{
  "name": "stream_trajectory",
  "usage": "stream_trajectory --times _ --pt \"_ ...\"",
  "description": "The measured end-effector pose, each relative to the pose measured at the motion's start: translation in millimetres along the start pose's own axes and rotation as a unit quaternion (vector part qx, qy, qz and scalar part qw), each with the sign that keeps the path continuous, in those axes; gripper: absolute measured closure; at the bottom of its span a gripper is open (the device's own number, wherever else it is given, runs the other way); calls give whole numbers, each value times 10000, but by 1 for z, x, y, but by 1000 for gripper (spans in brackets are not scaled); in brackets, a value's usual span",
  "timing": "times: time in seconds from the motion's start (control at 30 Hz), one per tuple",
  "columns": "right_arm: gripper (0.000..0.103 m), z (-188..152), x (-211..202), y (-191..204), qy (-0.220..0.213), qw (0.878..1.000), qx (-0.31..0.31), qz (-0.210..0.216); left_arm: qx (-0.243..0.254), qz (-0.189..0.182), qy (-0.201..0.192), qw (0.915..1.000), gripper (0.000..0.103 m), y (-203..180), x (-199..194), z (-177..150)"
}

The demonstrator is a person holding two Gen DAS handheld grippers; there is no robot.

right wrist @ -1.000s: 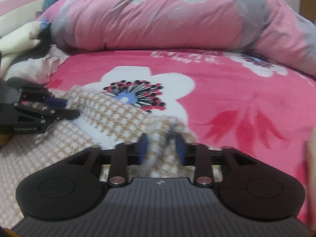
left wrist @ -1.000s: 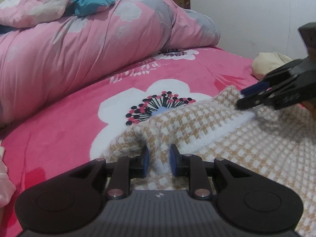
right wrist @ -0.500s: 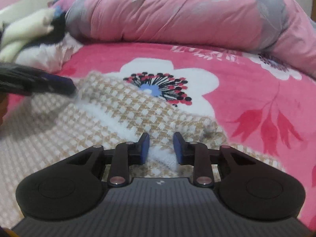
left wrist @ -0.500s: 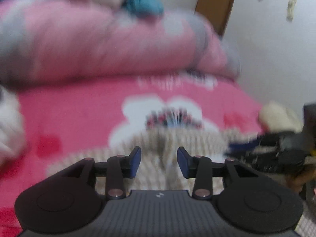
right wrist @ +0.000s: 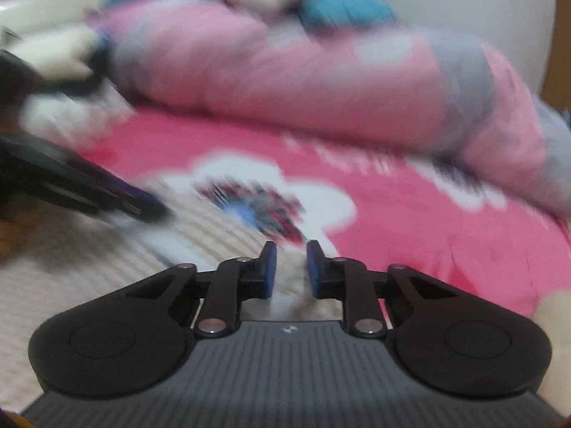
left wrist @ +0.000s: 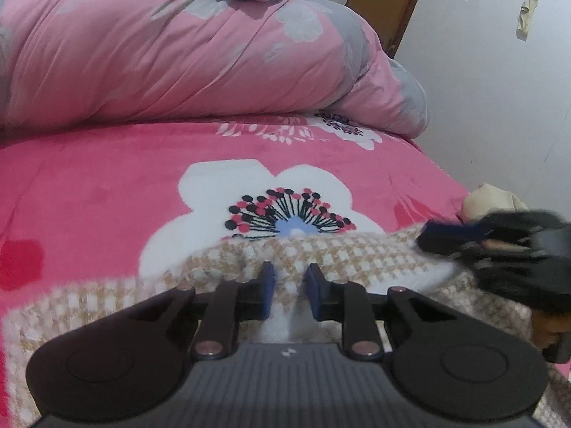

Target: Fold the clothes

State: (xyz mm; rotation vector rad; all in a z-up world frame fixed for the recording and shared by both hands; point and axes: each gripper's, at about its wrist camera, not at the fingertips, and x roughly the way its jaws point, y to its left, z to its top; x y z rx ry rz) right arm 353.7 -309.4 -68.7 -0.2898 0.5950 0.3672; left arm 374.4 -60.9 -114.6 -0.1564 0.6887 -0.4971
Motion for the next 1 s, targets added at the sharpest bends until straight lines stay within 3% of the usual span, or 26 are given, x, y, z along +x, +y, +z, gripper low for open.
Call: stream_trajectory --times 0.03,0.1,0.23,0.37,0.43,0.57,0.63,0.67,0.7,0.73,0.83,0.9,1.0 --pt "90 -10 15 -7 242 9996 70 -103 47 26 -19 10000 81 -1 0 -1" --pt "91 -16 14 -21 106 9985 528 107 125 70 -42 9999 81 -3 0 -2" --pt "90 -4 -1 -24 118 9976 688 10 212 90 -32 9997 81 -7 -1 -4" --pt "91 7 -21 -4 -208 9989 345 242 416 89 31 9991 81 -8 -3 -4" --pt "94 -3 -4 11 170 9995 -14 280 517 88 63 9986 81 -9 -5 -4" --pt "94 -20 3 14 67 9996 207 184 721 87 126 9973 81 -10 -7 -5" --pt "94 -24 2 14 -10 9996 231 160 1088 242 190 9936 81 -15 -13 -8" --pt "94 -24 3 15 -23 9997 209 151 1247 348 220 9913 78 -16 -16 -10" --pt "94 -24 3 14 -33 9996 219 159 1244 531 262 9905 52 -14 -17 -11" --pt "94 -24 3 14 -44 9996 233 171 1012 571 308 9927 42 -6 -18 -10" --pt "94 -23 6 9 -90 9991 323 248 225 407 342 9983 44 20 -26 -7" --pt "94 -24 7 6 -132 9986 406 302 -67 346 235 9991 53 28 -37 -8" --pt "94 -26 6 7 -172 9986 403 297 -377 357 -10 9987 52 43 -67 -12"
